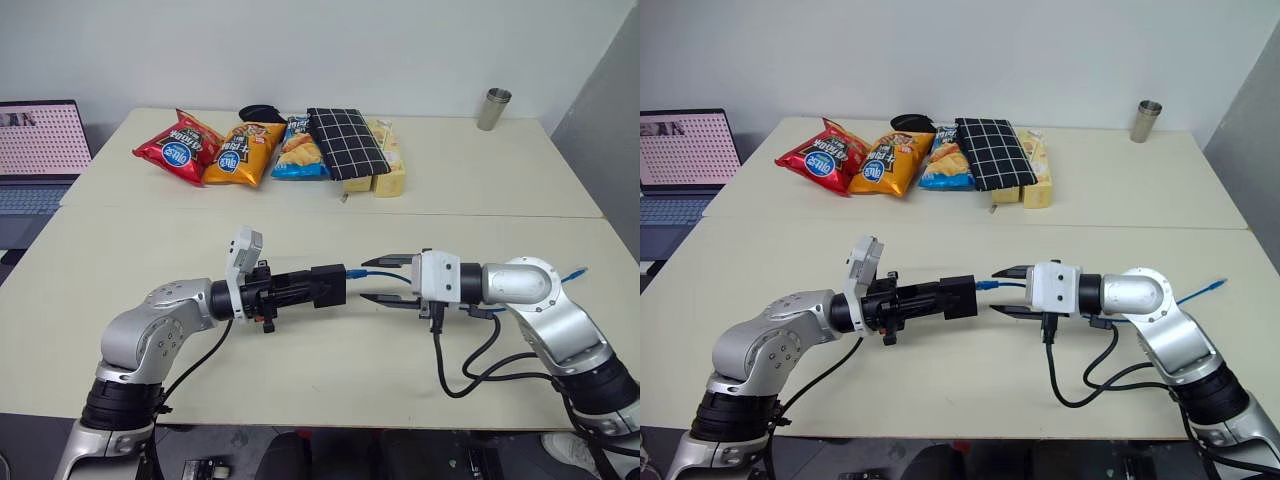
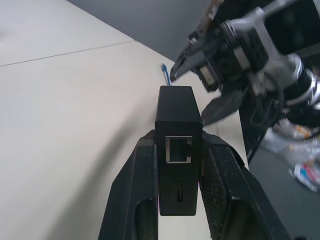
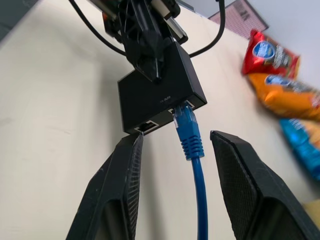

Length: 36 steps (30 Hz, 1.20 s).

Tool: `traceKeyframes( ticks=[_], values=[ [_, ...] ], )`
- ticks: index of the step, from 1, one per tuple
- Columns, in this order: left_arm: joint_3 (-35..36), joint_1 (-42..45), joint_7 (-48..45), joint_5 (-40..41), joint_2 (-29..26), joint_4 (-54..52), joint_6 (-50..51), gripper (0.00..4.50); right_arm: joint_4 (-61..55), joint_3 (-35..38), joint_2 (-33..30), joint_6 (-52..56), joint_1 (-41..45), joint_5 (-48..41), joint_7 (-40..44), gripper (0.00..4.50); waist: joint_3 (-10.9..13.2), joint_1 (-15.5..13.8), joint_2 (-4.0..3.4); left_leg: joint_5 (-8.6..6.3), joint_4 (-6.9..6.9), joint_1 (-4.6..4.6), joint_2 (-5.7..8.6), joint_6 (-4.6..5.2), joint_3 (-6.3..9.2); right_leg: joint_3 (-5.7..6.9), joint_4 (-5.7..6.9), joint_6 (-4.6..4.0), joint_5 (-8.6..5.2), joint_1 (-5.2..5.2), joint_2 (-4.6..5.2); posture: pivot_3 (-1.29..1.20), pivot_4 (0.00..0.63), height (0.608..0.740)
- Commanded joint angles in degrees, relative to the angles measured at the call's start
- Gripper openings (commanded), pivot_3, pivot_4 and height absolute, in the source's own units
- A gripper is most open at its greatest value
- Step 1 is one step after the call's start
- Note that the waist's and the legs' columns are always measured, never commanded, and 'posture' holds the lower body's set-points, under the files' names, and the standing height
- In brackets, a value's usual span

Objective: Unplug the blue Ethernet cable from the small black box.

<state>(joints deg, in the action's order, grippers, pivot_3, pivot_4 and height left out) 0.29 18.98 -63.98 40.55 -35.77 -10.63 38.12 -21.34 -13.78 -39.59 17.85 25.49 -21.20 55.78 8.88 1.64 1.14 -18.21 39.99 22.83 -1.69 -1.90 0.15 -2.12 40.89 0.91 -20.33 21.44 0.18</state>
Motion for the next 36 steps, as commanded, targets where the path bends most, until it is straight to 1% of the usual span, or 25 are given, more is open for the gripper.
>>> traceKeyframes(
  ticks=[1, 4, 10, 18, 25, 26, 27, 33, 34, 36],
  values=[
    [-1.7, 1.4, -5.0, -1.8, -1.8, -1.3, -3.9, 0.77, -4.1, 4.6, 1.3, 15.8, 0.3, -12.7, -2.6, 2.27, 0.0, 0.0, 0.00, 0.00, -0.01, 0.01, 0.00, 0.00, 0.01, 0.01, -0.01, 0.00, 0.00, 0.00, 0.00, 0.00, 0.150, 0.740],
    [-2.4, 1.6, -6.5, -2.6, -2.4, -1.4, -4.9, 0.77, -4.7, 5.4, 2.0, 21.1, 0.5, -16.4, -3.2, 2.27, 0.0, 0.0, 0.00, -0.01, -0.01, 0.02, 0.01, 0.01, 0.00, 0.00, -0.03, 0.00, 0.00, 0.00, 0.00, 0.00, 0.150, 0.740],
    [-2.6, 1.5, -6.6, -2.9, -1.9, -2.1, -5.1, 0.77, -4.0, 5.1, 2.7, 26.5, 1.8, -19.4, -3.1, 2.27, 0.0, 0.0, 0.00, -0.02, -0.01, 0.03, 0.02, 0.04, 0.00, 0.00, -0.04, 0.00, 0.00, 0.01, 0.00, 0.00, 0.150, 0.740],
    [-2.7, 1.2, -6.5, -3.2, -1.6, -2.4, -5.3, 0.77, -3.3, 4.7, 4.4, 28.7, 2.9, -19.7, -3.5, 2.27, 0.0, 0.0, 0.00, -0.10, -0.01, 0.04, 0.02, 0.17, 0.01, 0.00, -0.04, 0.00, 0.00, 0.02, 0.00, 0.00, 0.150, 0.740],
    [-2.8, 0.6, -6.4, -3.1, -1.5, -3.1, -5.8, 0.77, -3.1, 3.8, 4.4, 29.3, 3.4, -18.7, -2.7, 2.27, 0.0, 0.0, 0.00, -0.09, -0.01, 0.04, 0.02, 0.17, 0.02, 0.01, -0.04, 0.00, 0.00, 0.02, 0.00, 0.00, 0.150, 0.740],
    [-2.7, 0.6, -6.4, -3.0, -1.5, -3.1, -5.7, 0.77, -3.1, 3.7, 4.4, 29.3, 3.4, -18.5, -2.6, 1.89, 0.0, 0.0, 0.00, -0.10, -0.02, 0.04, 0.02, 0.17, 0.02, 0.01, -0.04, 0.00, 0.00, 0.02, 0.00, 0.00, 0.150, 0.740],
    [-2.7, 0.6, -6.3, -3.0, -1.4, -3.1, -5.7, 0.77, -3.0, 3.5, 4.3, 29.2, 3.4, -18.3, -2.4, 1.79, 0.0, 0.0, 0.00, -0.10, -0.02, 0.04, 0.02, 0.17, 0.02, 0.01, -0.04, 0.00, 0.00, 0.02, 0.00, 0.00, 0.150, 0.740],
    [-2.7, 0.5, -6.1, -3.1, -1.3, -3.3, -5.8, 0.77, -2.7, 3.1, 4.0, 28.8, 3.5, -17.5, -1.6, 0.49, 0.0, 0.0, 0.00, -0.10, -0.02, 0.04, 0.02, 0.17, 0.02, 0.01, -0.05, 0.00, 0.00, 0.02, 0.00, 0.00, 0.150, 0.740],
    [-2.7, 0.6, -6.1, -3.1, -1.2, -3.3, -5.9, 0.77, -2.6, 3.1, 3.9, 28.8, 3.6, -17.4, -1.4, 0.34, 0.0, 0.0, 0.00, -0.10, -0.02, 0.05, 0.02, 0.18, 0.02, 0.01, -0.05, 0.00, 0.00, 0.02, 0.00, 0.00, 0.150, 0.740],
    [-2.6, 0.7, -6.1, -3.0, -1.1, -3.2, -5.9, 0.77, -2.4, 2.9, 3.7, 28.8, 3.7, -17.2, -0.9, 0.31, 0.0, 0.0, 0.00, -0.10, -0.02, 0.05, 0.02, 0.17, 0.02, 0.01, -0.05, 0.00, 0.00, 0.02, 0.00, 0.00, 0.150, 0.740]
  ],
)
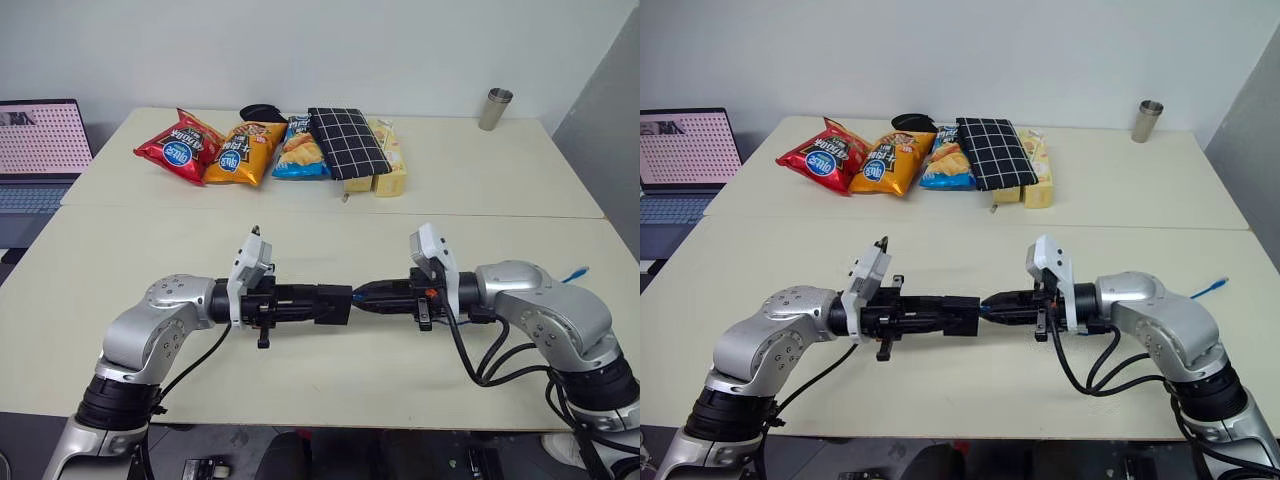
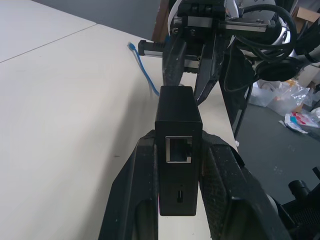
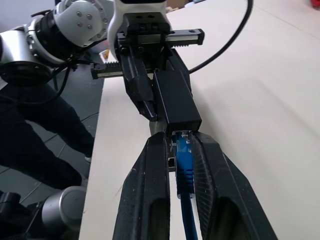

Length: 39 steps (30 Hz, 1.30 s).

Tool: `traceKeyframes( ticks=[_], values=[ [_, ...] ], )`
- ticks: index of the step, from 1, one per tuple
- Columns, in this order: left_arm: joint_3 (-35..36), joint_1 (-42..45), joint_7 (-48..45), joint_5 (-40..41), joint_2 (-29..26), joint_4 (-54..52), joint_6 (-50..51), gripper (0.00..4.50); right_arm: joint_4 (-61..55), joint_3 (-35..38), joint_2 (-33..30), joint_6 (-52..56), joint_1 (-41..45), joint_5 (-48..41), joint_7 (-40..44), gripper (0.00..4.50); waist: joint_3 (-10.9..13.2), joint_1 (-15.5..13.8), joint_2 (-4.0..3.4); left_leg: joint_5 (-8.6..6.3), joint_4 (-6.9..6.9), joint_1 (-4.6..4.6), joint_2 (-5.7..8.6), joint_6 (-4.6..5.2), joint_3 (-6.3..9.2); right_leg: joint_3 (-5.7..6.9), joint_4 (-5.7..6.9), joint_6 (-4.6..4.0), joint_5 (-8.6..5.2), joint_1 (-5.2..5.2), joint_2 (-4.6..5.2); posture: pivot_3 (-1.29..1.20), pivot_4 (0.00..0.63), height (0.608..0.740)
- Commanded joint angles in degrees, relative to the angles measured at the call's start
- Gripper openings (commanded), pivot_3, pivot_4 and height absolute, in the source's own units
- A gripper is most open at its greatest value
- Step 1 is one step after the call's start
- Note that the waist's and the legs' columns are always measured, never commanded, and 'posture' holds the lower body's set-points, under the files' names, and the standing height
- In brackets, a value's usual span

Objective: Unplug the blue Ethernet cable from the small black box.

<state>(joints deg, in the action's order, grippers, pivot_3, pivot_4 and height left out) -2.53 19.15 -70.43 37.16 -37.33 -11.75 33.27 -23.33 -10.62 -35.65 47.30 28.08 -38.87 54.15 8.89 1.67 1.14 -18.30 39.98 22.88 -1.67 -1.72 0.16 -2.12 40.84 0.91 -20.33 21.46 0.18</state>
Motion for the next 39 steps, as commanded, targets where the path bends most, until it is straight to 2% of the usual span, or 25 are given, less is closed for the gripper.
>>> traceKeyframes(
  ticks=[1, 6, 9, 21, 25, 27, 33, 39],
  values=[
    [0.2, 0.6, 0.3, 0.5, 0.5, -2.1, -1.1, 0.77, -0.4, -0.3, -0.3, -0.7, 1.2, 0.6, 1.0, 0.31, 0.0, 0.0, 0.00, 0.00, 0.00, 0.00, 0.00, 0.00, 0.00, 0.00, 0.00, 0.00, 0.00, 0.00, 0.00, 0.00, 0.150, 0.740],
    [-0.1, 0.7, -0.5, 0.5, 0.5, -2.1, -1.2, 0.77, 0.0, -0.4, -0.6, -0.5, 1.6, 0.8, 2.2, 0.30, 0.0, 0.0, 0.00, 0.00, 0.00, 0.00, 0.00, 0.00, 0.00, 0.01, 0.00, 0.00, 0.00, 0.00, 0.00, 0.00, 0.150, 0.740],
    [-0.4, 0.6, -1.2, 0.2, 0.1, -2.2, -1.6, 0.77, 0.4, -0.4, -1.0, -0.3, 1.9, 1.0, 3.1, 0.00, 0.0, 0.0, 0.00, 0.00, 0.00, 0.00, 0.00, 0.00, 0.01, 0.00, -0.01, 0.00, 0.00, 0.00, 0.00, 0.00, 0.150, 0.740],
    [-0.1, 0.6, -2.3, -0.7, -0.7, -1.0, -2.8, 0.77, 2.7, -0.1, -4.1, -1.8, 1.6, 3.1, 6.0, 0.00, 0.0, 0.0, 0.00, -0.01, 0.00, 0.00, 0.00, 0.02, 0.01, 0.00, -0.01, 0.00, 0.00, 0.00, 0.00, 0.00, 0.150, 0.740],
    [-0.8, 0.5, -1.9, -0.8, -0.3, -1.3, -2.9, 0.77, 1.7, 1.1, -2.7, -0.3, 1.9, 0.4, 5.3, 0.00, 0.0, 0.0, 0.00, -0.01, 0.00, 0.00, 0.00, 0.02, 0.01, 0.01, -0.01, 0.00, 0.00, 0.00, 0.00, 0.00, 0.150, 0.740],
    [-1.1, 0.4, -1.8, -0.9, -0.2, -1.5, -3.0, 0.77, 1.2, 1.6, -1.8, 0.1, 2.1, -0.5, 4.5, 0.66, 0.0, 0.0, 0.00, -0.01, 0.00, 0.00, 0.00, 0.02, 0.01, 0.00, -0.01, 0.00, 0.00, 0.00, 0.00, 0.00, 0.150, 0.740],
    [-1.2, 0.2, -1.8, -0.7, -0.3, -1.7, -3.1, 0.77, -0.8, 3.4, -2.2, 3.1, 1.2, -3.4, 3.3, 1.93, 0.0, 0.0, 0.00, -0.01, 0.00, 0.00, 0.00, 0.03, 0.01, 0.01, -0.01, 0.00, 0.00, 0.00, 0.00, 0.00, 0.150, 0.740],
    [-1.2, 0.1, -1.5, -0.7, -0.2, -1.7, -3.1, 0.77, -2.6, 3.6, -2.6, 4.6, -1.6, -3.9, 1.7, 2.02, 0.0, 0.0, 0.00, -0.02, -0.01, 0.01, 0.00, 0.04, 0.02, 0.01, -0.03, 0.00, 0.00, -0.01, 0.00, 0.00, 0.150, 0.740]
  ],
)
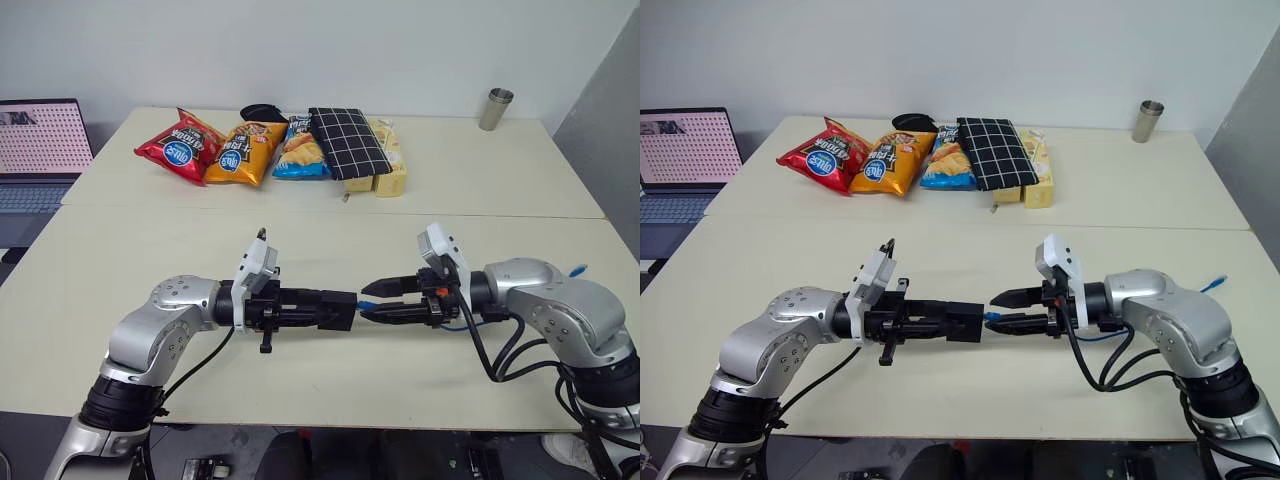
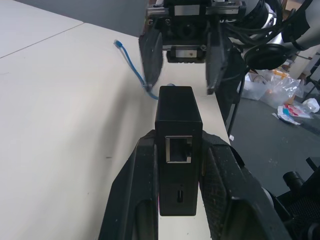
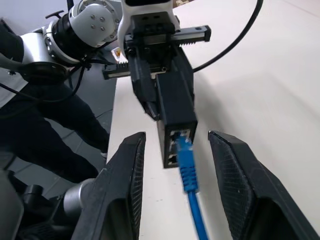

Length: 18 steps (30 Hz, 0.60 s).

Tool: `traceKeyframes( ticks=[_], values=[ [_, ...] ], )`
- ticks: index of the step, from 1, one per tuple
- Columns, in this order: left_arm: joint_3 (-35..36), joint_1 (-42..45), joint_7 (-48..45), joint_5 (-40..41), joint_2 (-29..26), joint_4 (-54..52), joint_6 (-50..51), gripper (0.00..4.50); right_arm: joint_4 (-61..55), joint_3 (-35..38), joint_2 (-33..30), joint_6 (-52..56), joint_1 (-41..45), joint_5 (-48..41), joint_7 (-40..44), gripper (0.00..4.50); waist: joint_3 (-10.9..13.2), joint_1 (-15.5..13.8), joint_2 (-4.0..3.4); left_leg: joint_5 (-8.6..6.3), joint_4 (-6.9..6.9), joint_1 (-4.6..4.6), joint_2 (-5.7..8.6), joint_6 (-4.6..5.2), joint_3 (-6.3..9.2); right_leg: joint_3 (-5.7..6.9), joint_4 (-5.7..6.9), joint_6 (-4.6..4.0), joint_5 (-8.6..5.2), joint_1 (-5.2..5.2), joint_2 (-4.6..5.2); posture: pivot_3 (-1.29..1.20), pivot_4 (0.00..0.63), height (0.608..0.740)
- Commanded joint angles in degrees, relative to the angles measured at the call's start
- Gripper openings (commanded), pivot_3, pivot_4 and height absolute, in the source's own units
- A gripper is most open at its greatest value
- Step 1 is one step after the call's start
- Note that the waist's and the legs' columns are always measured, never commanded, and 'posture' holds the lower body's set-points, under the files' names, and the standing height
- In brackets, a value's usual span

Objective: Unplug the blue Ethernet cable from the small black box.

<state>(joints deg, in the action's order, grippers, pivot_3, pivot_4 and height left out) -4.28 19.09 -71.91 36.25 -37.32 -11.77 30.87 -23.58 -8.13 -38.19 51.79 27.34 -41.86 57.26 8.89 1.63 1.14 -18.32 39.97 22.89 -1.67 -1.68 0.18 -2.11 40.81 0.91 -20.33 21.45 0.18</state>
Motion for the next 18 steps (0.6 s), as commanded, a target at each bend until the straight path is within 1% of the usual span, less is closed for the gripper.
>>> traceKeyframes(
  ticks=[1, 6, 14, 17, 18],
  values=[
    [0.6, 0.1, 0.1, 0.3, -0.1, -1.7, -0.7, 0.77, -2.5, 1.0, 0.3, 0.1, -1.1, -0.6, -2.0, 2.02, 0.0, 0.0, 0.00, 0.00, 0.00, -0.01, 0.00, 0.00, 0.01, 0.01, 0.01, 0.00, 0.00, 0.00, 0.00, 0.00, 0.150, 0.740],
    [0.5, 0.2, 0.1, 0.3, 0.0, -1.6, -0.7, 0.77, -2.7, 0.4, 1.7, 0.3, -1.0, -0.5, -3.8, 2.02, 0.0, 0.0, 0.00, 0.00, -0.01, 0.00, 0.00, -0.01, 0.01, 0.01, 0.00, 0.00, 0.00, 0.01, 0.00, 0.00, 0.150, 0.740],
    [0.3, 0.2, 0.4, 0.2, 0.2, -1.8, -0.7, 0.77, -2.1, -0.5, 1.5, 0.0, -0.6, 0.3, -3.8, 2.02, 0.0, 0.0, -0.01, 0.00, -0.01, 0.00, 0.00, -0.01, 0.01, 0.01, 0.00, 0.00, 0.00, 0.01, 0.00, 0.00, 0.150, 0.740],
    [0.3, 0.1, 0.4, 0.3, 0.2, -1.9, -0.7, 0.77, -2.0, -0.9, 1.5, -0.3, -0.4, 0.7, -3.8, 1.51, 0.0, 0.0, 0.00, 0.00, -0.01, 0.00, 0.00, -0.01, 0.01, 0.01, 0.00, 0.00, 0.00, 0.00, 0.00, 0.00, 0.150, 0.740],
    [0.3, 0.1, 0.5, 0.3, 0.2, -2.0, -0.7, 0.77, -2.0, -1.0, 1.4, -0.5, -0.4, 0.8, -3.6, 1.24, 0.0, 0.0, -0.01, 0.00, 0.00, 0.00, 0.00, -0.01, 0.01, 0.01, 0.00, 0.00, 0.00, 0.00, 0.00, 0.00, 0.150, 0.740]
  ],
)
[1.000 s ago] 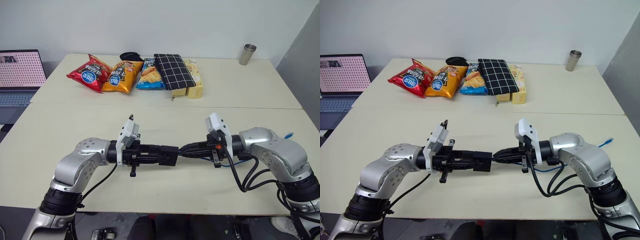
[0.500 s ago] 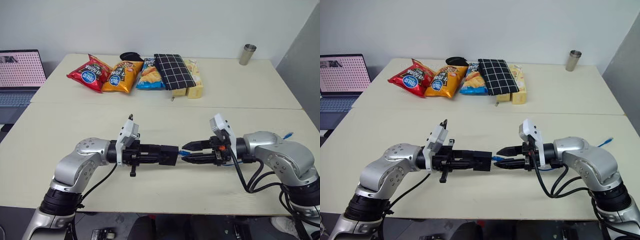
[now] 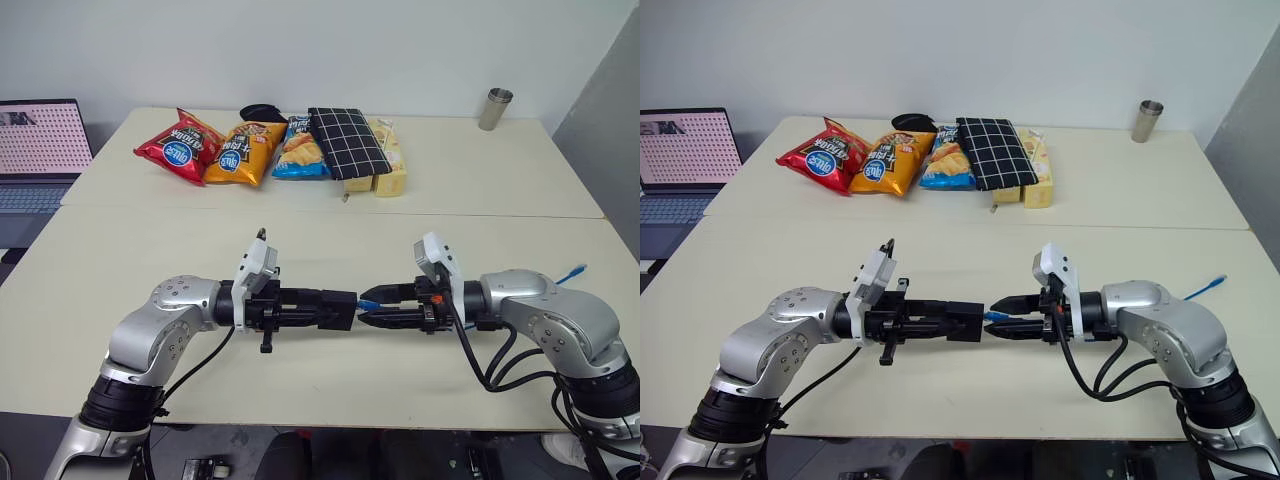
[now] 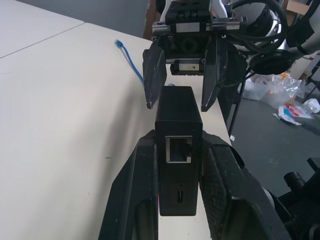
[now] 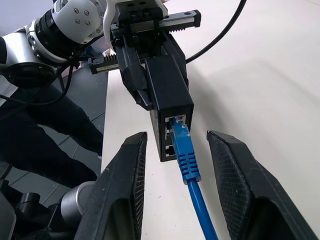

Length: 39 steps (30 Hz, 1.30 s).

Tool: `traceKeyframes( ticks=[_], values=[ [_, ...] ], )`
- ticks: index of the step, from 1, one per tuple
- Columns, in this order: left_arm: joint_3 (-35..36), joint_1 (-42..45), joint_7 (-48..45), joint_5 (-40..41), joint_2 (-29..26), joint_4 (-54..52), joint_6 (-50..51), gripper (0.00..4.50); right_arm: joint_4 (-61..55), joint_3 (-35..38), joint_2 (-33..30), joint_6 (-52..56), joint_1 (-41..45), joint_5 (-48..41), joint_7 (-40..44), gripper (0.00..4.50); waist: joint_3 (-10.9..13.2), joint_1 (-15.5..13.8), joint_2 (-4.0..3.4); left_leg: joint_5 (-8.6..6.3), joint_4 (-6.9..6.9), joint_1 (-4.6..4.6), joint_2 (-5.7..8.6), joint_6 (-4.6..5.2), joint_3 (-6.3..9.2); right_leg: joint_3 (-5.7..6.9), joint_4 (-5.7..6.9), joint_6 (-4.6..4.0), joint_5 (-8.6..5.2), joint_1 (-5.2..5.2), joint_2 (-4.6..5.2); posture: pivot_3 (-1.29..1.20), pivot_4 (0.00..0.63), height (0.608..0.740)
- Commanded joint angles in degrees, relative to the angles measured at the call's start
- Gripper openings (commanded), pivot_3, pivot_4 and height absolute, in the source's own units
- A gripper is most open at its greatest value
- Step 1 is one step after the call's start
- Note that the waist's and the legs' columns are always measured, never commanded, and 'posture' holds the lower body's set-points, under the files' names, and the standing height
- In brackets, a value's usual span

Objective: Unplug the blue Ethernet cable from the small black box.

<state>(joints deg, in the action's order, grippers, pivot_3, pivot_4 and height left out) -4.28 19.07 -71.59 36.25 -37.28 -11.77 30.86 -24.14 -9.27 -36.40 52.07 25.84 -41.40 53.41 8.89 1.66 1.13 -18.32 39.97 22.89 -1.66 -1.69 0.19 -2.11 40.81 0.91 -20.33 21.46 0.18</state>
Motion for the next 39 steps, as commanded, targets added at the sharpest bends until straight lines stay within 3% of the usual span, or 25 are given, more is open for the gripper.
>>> traceKeyframes(
  ticks=[1, 6, 21, 39],
  values=[
    [0.3, 0.1, 0.2, 0.3, 0.2, -2.0, -0.7, 0.77, -1.4, 0.0, -0.5, -0.8, 1.2, 0.4, 0.3, 1.01, 0.0, 0.0, 0.00, 0.00, 0.00, 0.00, 0.00, 0.00, 0.00, 0.00, 0.00, 0.00, 0.00, 0.00, 0.00, 0.00, 0.150, 0.740],
    [0.1, -0.2, -0.1, 0.1, 0.0, -2.2, -0.9, 0.77, -1.2, -0.2, -0.7, -0.9, 1.4, 0.6, 0.9, 0.01, 0.0, 0.0, 0.00, 0.00, 0.00, 0.00, 0.00, 0.00, 0.00, 0.00, 0.00, 0.00, 0.00, 0.00, 0.00, 0.00, 0.150, 0.740],
    [-1.3, -2.0, -2.4, -2.1, -1.7, -1.9, -3.5, 0.77, 2.3, -0.4, -3.6, -0.2, 3.7, 0.8, 5.8, 0.01, 0.0, 0.0, 0.00, -0.01, 0.00, 0.00, 0.00, 0.01, 0.00, 0.00, -0.01, 0.00, 0.00, 0.00, 0.00, 0.00, 0.150, 0.740],
    [0.0, -2.0, -1.4, -2.2, -2.4, -0.3, -3.9, 0.77, 1.3, 1.0, -5.0, -1.3, 1.7, 1.1, 5.8, 0.01, 0.0, 0.0, -0.02, -0.01, -0.01, 0.01, 0.00, 0.02, 0.01, 0.01, -0.02, 0.00, 0.00, 0.00, 0.00, 0.00, 0.150, 0.740]
  ],
)
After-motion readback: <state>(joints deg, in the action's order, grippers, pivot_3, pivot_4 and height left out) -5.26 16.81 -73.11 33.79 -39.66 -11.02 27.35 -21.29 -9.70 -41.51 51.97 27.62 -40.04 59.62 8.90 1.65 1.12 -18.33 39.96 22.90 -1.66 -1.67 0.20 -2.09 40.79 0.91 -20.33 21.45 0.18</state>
